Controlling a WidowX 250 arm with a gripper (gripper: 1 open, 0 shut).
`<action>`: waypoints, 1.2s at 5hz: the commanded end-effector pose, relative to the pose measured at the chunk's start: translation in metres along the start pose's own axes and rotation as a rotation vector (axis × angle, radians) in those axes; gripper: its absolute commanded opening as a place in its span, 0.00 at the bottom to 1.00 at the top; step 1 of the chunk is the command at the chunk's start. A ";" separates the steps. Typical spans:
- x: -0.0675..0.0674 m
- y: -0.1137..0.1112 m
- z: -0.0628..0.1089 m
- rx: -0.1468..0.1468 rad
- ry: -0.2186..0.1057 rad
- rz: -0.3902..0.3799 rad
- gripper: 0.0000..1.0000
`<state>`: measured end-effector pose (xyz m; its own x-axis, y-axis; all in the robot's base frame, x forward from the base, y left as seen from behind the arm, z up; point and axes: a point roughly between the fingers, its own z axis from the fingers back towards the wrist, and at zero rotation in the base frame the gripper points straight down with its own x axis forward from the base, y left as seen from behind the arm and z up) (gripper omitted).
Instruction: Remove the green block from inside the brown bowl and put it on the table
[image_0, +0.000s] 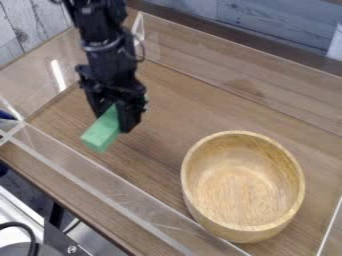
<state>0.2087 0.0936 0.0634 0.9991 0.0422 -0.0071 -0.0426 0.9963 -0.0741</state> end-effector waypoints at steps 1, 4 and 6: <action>0.001 0.012 -0.009 0.031 -0.021 -0.017 0.00; 0.001 0.011 -0.024 0.020 -0.002 -0.004 0.00; 0.003 0.006 -0.023 -0.002 0.010 0.015 0.00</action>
<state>0.2042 0.0945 0.0329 0.9978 0.0491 -0.0444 -0.0529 0.9945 -0.0905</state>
